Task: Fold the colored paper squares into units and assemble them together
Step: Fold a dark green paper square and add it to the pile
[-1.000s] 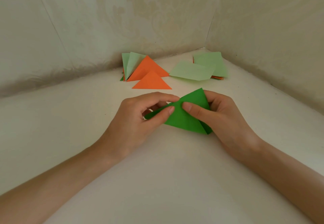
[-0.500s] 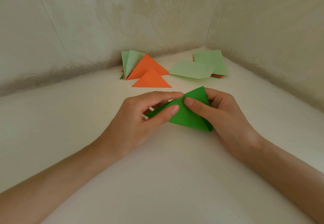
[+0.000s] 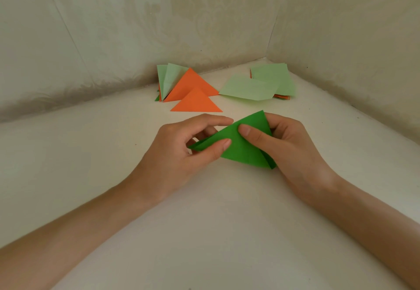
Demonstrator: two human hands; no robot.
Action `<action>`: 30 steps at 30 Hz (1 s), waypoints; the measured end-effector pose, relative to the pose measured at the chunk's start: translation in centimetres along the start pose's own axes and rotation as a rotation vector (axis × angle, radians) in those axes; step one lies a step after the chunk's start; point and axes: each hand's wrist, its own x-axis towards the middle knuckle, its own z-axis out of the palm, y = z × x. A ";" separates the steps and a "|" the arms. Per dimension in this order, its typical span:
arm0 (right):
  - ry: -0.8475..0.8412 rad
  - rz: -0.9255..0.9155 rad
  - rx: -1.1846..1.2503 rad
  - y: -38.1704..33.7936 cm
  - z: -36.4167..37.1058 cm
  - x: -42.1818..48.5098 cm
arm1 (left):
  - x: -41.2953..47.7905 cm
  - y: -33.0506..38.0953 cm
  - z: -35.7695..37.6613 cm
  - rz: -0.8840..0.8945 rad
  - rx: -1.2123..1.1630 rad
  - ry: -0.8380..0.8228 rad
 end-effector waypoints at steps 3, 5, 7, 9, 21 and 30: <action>-0.002 -0.006 0.018 0.0 0.0 0.0 | 0.0 0.1 0.0 -0.017 -0.020 0.019; -0.002 -0.009 0.017 -0.1 0.1 0.0 | 0.0 0.1 0.0 -0.011 -0.018 0.014; -0.003 -0.010 0.020 -0.1 0.0 -0.1 | 0.0 0.1 0.1 -0.005 -0.011 0.014; -0.002 -0.011 0.024 0.0 0.0 -0.1 | 0.0 -0.1 0.0 0.002 -0.004 0.017; 0.001 -0.028 0.024 0.2 0.1 0.0 | 0.2 -0.3 0.0 0.076 0.022 0.007; 0.088 -0.110 -0.456 0.3 -0.6 0.5 | 0.0 -0.9 0.3 -0.001 0.248 0.029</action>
